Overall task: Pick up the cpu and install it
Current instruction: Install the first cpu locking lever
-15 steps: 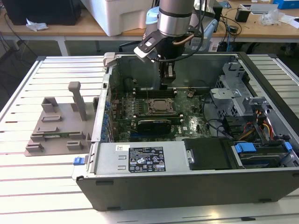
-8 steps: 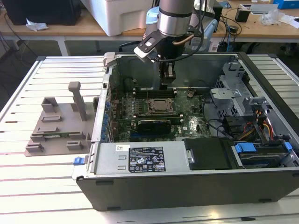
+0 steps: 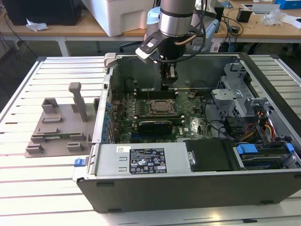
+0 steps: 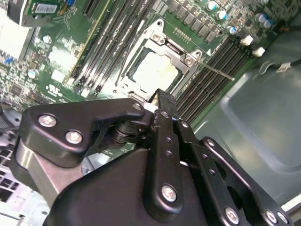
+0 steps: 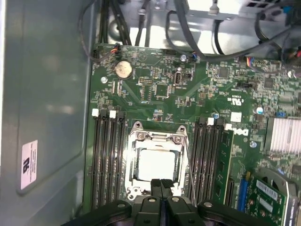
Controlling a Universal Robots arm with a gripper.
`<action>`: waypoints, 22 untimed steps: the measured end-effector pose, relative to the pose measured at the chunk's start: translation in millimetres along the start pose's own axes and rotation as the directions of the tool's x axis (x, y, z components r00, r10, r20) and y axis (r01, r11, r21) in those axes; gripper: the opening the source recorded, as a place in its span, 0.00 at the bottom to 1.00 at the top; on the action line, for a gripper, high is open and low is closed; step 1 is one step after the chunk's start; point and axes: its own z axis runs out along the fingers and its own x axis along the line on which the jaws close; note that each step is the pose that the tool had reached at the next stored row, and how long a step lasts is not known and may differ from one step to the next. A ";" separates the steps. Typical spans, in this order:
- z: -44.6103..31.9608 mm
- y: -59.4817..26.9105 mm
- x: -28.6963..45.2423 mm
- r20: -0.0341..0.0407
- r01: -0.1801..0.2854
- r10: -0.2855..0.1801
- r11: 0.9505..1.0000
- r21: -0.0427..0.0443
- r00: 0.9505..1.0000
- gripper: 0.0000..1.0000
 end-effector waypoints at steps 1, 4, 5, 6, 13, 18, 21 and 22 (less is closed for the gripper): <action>0.0 0.0 0.0 0.001 0.022 -0.022 1.000 0.000 1.000 0.11; 0.0 0.0 0.0 0.004 0.071 -0.071 0.997 0.000 0.997 0.11; 0.0 0.0 0.0 0.005 0.089 -0.089 0.996 0.000 0.996 0.11; 0.0 0.0 0.0 0.006 0.109 -0.109 0.994 0.000 0.994 0.11; 0.0 0.0 0.0 0.015 0.272 -0.272 0.962 0.002 0.962 0.11; 0.0 0.0 0.0 0.019 0.340 -0.340 0.941 0.003 0.940 0.11; 0.0 0.0 0.0 0.021 0.381 -0.381 0.925 0.004 0.924 0.11; 0.0 0.0 0.0 0.021 0.391 -0.391 0.920 0.004 0.920 0.11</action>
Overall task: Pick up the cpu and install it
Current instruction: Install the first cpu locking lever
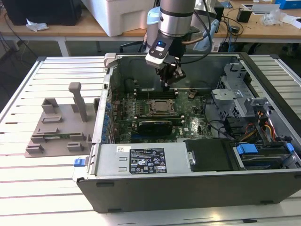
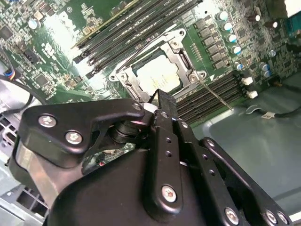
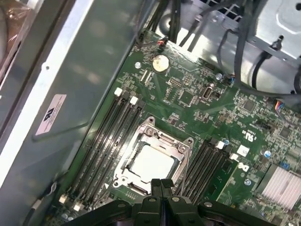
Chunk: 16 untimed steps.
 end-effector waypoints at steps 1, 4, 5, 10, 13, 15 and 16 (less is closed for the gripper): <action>0.0 0.0 0.0 0.001 0.012 -0.012 1.000 0.000 1.000 0.11; 0.0 0.0 0.0 0.003 0.062 -0.062 0.998 0.000 0.998 0.11; 0.0 0.0 0.0 0.004 0.072 -0.072 0.997 0.000 0.997 0.11; 0.0 0.0 0.0 0.007 0.131 -0.131 0.991 0.001 0.991 0.11; 0.0 0.0 0.0 0.009 0.167 -0.167 0.986 0.001 0.986 0.11; 0.0 0.0 0.0 0.010 0.191 -0.191 0.981 0.001 0.981 0.11; 0.0 0.0 0.0 0.011 0.206 -0.206 0.979 0.001 0.978 0.11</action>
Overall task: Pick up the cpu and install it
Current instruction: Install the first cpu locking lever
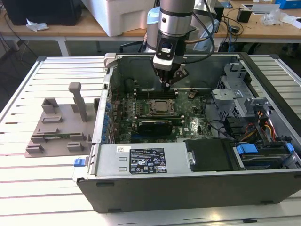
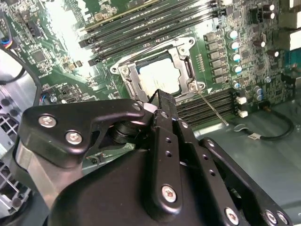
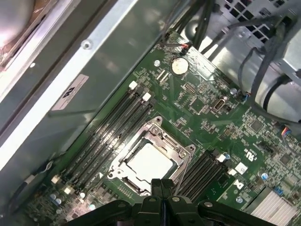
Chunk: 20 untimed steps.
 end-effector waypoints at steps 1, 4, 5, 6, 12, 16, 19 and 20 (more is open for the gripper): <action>0.0 0.0 0.0 0.001 0.010 -0.010 1.000 0.000 1.000 0.11; 0.0 0.0 0.0 0.002 0.045 -0.045 0.999 0.000 0.999 0.11; 0.0 0.0 0.0 0.003 0.055 -0.055 0.998 0.000 0.998 0.11; 0.0 0.0 0.0 0.004 0.065 -0.065 0.998 0.000 0.998 0.11; 0.0 0.0 0.0 0.007 0.134 -0.134 0.991 0.001 0.991 0.11; 0.0 0.0 0.0 0.010 0.181 -0.181 0.983 0.001 0.983 0.11; 0.0 0.0 0.0 0.012 0.211 -0.211 0.977 0.001 0.977 0.11; 0.0 0.0 0.0 0.012 0.225 -0.225 0.974 0.001 0.974 0.11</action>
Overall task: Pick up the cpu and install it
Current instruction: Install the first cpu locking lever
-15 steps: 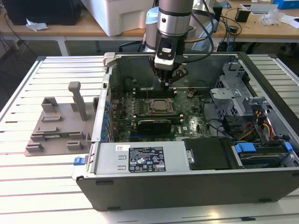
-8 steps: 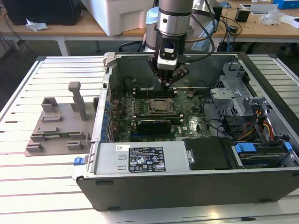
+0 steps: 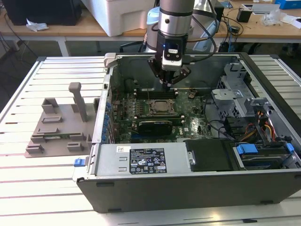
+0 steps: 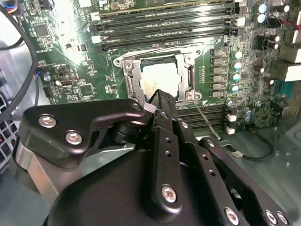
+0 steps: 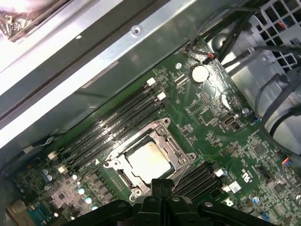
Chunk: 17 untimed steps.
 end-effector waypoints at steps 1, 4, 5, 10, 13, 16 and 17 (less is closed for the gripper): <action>0.0 0.0 0.0 0.001 0.010 -0.010 1.000 0.000 1.000 0.11; 0.0 0.0 0.0 0.003 0.046 -0.046 0.999 0.000 0.999 0.11; 0.0 0.0 0.0 0.003 0.055 -0.055 0.999 0.000 0.999 0.11; 0.0 0.0 0.0 0.006 0.102 -0.102 0.995 0.000 0.995 0.11; 0.0 0.0 0.0 0.010 0.176 -0.176 0.984 0.001 0.984 0.11; 0.0 0.0 0.0 0.014 0.257 -0.257 0.966 0.002 0.966 0.11; 0.0 0.0 0.0 0.016 0.285 -0.285 0.959 0.002 0.958 0.11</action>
